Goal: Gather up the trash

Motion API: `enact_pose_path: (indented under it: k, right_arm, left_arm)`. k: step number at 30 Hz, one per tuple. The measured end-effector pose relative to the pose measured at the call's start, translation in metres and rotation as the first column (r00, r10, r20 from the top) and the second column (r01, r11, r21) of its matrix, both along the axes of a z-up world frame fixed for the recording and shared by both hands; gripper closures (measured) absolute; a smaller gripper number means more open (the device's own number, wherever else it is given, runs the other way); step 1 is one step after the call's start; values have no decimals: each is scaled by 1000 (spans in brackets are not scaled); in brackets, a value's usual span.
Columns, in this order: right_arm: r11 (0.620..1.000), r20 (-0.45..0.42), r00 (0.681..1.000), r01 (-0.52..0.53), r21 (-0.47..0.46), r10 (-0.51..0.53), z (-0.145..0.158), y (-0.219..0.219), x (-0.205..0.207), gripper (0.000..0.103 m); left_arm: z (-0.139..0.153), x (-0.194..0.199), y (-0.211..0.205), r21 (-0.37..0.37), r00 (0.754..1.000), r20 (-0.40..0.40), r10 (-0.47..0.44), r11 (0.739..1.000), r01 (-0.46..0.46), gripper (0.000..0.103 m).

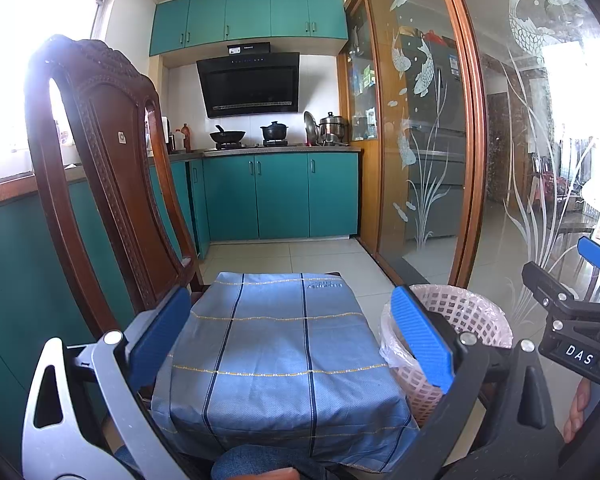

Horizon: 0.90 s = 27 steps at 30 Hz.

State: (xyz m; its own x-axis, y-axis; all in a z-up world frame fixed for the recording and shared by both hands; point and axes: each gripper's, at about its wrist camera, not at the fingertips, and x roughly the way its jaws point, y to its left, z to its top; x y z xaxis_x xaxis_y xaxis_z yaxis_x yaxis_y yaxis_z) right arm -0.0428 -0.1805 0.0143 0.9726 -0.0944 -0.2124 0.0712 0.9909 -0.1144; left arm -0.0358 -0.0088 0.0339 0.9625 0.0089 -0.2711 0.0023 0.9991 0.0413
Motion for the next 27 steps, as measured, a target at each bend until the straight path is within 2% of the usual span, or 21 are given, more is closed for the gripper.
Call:
enact_pose_path:
  k: [27]
  right_arm:
    - [1000, -16, 1000, 25, 4, -25, -4, -6, 6, 3]
  left_arm:
    - [-3, 1, -4, -2, 1000, -15, -7, 1000, 7, 3]
